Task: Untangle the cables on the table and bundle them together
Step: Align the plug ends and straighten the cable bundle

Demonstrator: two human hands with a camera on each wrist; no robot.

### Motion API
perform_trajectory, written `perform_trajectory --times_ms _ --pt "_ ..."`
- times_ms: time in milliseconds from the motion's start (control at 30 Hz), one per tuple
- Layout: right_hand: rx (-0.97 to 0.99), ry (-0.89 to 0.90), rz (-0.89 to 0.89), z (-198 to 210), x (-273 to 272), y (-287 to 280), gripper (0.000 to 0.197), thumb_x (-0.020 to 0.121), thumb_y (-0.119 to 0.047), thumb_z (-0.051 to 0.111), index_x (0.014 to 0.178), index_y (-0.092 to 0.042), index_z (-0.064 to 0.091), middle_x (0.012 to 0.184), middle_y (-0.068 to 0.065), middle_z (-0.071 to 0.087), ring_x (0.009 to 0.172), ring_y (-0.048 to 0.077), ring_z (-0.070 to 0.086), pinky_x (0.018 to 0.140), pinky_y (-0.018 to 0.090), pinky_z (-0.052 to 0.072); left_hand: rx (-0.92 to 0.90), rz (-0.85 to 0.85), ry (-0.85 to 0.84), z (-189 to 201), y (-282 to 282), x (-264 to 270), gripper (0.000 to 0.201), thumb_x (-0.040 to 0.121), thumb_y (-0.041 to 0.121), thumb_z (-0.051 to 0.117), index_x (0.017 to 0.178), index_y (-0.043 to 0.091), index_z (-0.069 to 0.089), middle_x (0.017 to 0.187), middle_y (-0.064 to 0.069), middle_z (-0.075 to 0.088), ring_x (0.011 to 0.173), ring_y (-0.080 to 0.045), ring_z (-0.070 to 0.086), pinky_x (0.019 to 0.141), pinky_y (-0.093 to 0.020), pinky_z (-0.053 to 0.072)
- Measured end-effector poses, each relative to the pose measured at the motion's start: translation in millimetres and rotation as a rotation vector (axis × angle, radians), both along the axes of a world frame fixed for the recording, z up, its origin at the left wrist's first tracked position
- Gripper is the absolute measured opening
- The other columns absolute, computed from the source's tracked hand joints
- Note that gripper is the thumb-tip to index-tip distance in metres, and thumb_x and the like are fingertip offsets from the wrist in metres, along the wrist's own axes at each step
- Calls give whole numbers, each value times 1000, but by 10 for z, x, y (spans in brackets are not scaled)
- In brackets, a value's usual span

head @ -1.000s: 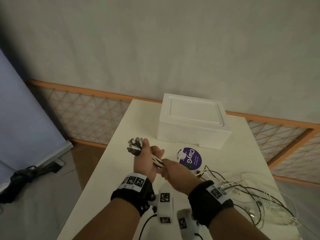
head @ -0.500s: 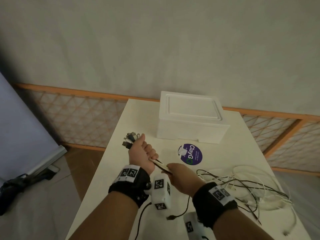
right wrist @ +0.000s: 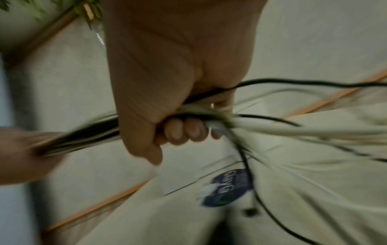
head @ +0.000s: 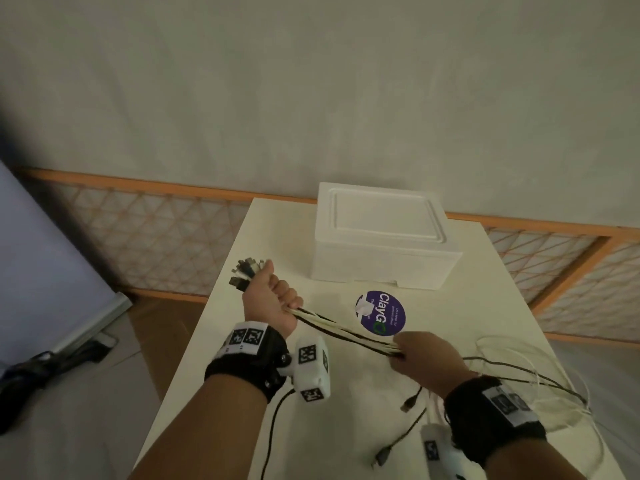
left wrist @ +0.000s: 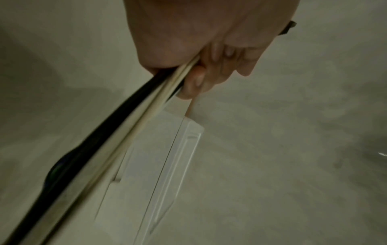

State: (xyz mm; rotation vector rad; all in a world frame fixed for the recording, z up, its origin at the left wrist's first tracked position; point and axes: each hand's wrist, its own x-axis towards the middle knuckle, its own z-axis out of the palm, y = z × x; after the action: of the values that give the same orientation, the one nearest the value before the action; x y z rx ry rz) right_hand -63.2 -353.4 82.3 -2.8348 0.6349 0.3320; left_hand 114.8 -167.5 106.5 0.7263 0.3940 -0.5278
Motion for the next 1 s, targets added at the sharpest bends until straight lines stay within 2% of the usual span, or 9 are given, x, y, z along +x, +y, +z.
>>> perform_trajectory --times_ms 133,200,267,333,433,500,600,800,1000 --pt "-194 126 -81 -4 -220 -423 23 82 -44 48 95 -28 56 97 -7 66 94 14 63 81 26 45 20 9 31 -144 53 41 48 95 34 51 56 23 26 42 7 20 31 -11 18 38 -17 19" --pt "-257 236 -24 -7 -201 -513 34 81 -47 55 111 -31 51 110 -9 64 105 12 59 101 33 36 35 0 50 -228 1 -50 48 96 33 51 56 22 25 42 6 20 32 -11 18 39 -18 19" --pt "-160 394 -18 29 -117 -492 80 69 -55 71 135 -25 36 134 -4 50 127 19 45 111 52 17 31 -6 49 -260 -52 -127 49 95 32 53 55 22 26 43 6 20 33 -11 18 39 -19 19" --pt "-25 330 64 132 77 -278 106 65 -49 77 148 -20 18 150 2 31 140 24 26 112 58 10 15 -16 37 -229 -110 -203 49 95 32 54 54 21 28 44 6 20 33 -11 18 40 -19 19" --pt "263 -1 219 251 422 330 82 78 -32 68 146 -20 24 146 1 38 133 23 37 110 40 30 -24 -45 28 -159 -235 -329 50 95 33 54 53 21 30 43 6 21 33 -11 18 38 -19 20" --pt "470 -67 211 211 570 650 55 82 -22 63 130 -12 39 120 9 58 106 29 57 86 37 46 -40 -61 19 -109 -278 -372 49 95 31 55 53 20 33 43 5 22 33 -10 19 36 -18 21" --pt "501 -130 136 114 633 833 24 87 -19 53 107 -7 48 98 14 62 84 31 58 70 40 45 -45 -73 12 -105 -231 -373 47 95 30 54 54 18 36 43 5 23 32 -10 20 36 -18 22" --pt "217 -168 188 38 632 876 30 96 -39 45 103 -11 50 97 9 64 74 22 53 65 32 41 -29 -196 -1 -146 -103 -395 53 94 31 55 49 19 29 43 4 21 33 -11 22 39 -22 29" --pt "184 -158 138 -138 227 567 28 92 -49 49 89 -21 47 82 0 59 86 27 62 66 31 42 -53 -160 -48 -20 -76 -205 52 92 28 57 45 20 35 40 6 23 30 -9 20 37 -18 21"
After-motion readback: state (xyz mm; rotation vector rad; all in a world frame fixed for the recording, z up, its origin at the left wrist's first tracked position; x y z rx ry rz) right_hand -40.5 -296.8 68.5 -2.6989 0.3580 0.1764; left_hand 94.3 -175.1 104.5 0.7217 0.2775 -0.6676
